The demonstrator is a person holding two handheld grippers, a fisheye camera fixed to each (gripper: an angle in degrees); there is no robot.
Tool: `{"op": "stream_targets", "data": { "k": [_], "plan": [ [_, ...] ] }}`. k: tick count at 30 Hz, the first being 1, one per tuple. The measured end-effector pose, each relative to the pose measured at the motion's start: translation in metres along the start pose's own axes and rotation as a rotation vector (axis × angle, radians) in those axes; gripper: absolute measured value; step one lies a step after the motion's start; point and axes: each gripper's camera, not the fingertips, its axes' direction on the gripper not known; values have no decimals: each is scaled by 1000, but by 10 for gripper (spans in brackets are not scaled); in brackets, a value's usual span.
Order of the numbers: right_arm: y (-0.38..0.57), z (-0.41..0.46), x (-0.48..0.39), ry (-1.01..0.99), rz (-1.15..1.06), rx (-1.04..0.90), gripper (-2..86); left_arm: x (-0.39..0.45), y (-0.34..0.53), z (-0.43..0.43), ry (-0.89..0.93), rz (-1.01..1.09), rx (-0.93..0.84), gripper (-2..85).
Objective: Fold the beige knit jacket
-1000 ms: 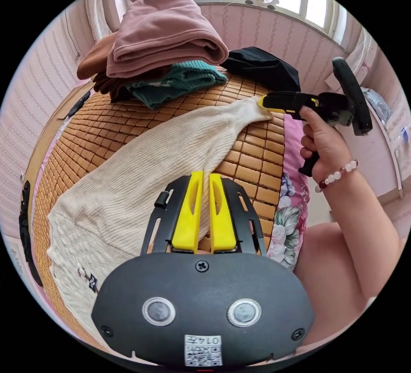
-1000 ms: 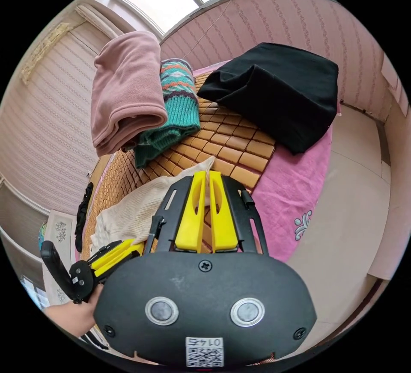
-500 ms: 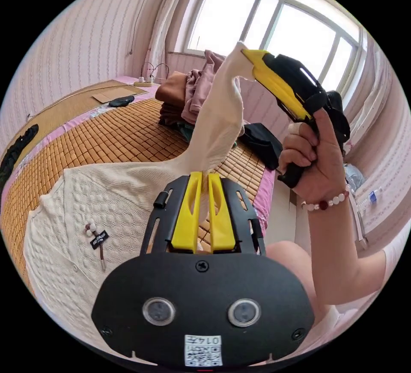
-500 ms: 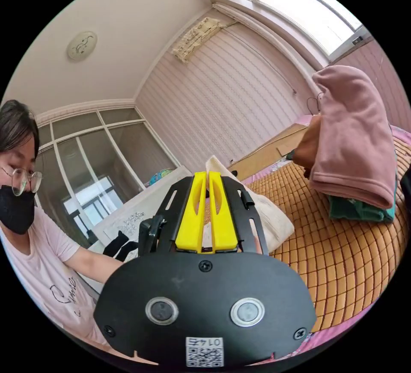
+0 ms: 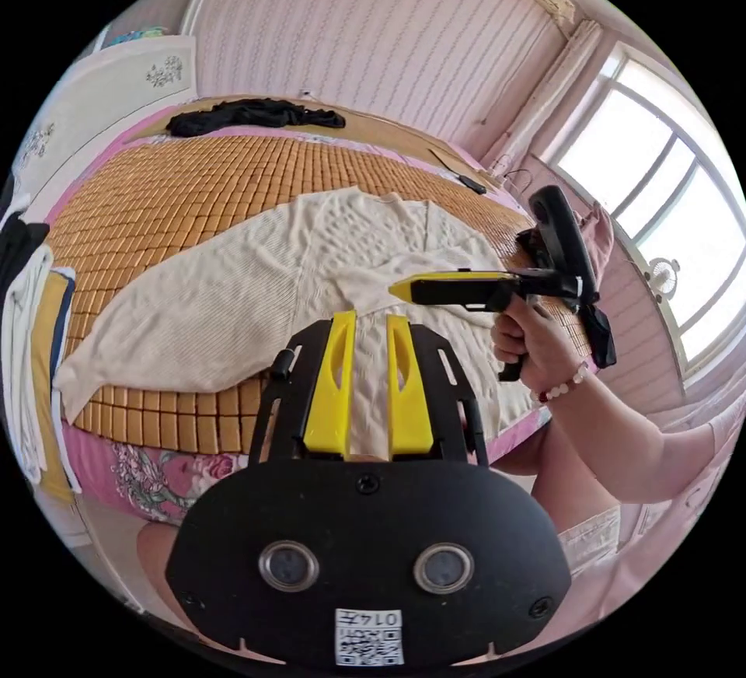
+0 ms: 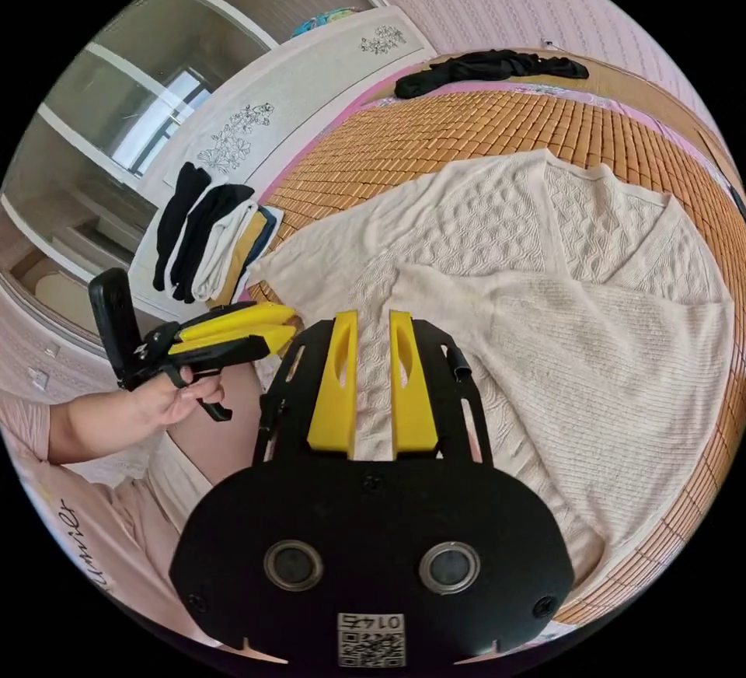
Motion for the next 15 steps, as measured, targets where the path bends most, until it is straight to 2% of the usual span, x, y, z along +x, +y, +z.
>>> {"op": "stream_targets", "data": {
  "k": [6, 10, 11, 14, 15],
  "plan": [
    [15, -12, 13, 275, 103, 24, 67, -5, -46, 40, 44, 15, -42, 109],
    [15, -20, 33, 485, 225, 22, 73, -3, -70, 82, -50, 43, -164, 97],
    [15, -16, 41, 519, 266, 2, 75, -3, -70, 84, -80, 82, -140, 78],
    [16, 7, 60, 492, 350, -98, 78, -14, -70, 74, -24, 61, -139, 30],
    [16, 7, 58, 480, 350, -67, 78, -17, -71, 64, 16, 55, -130, 13]
  ]
}}
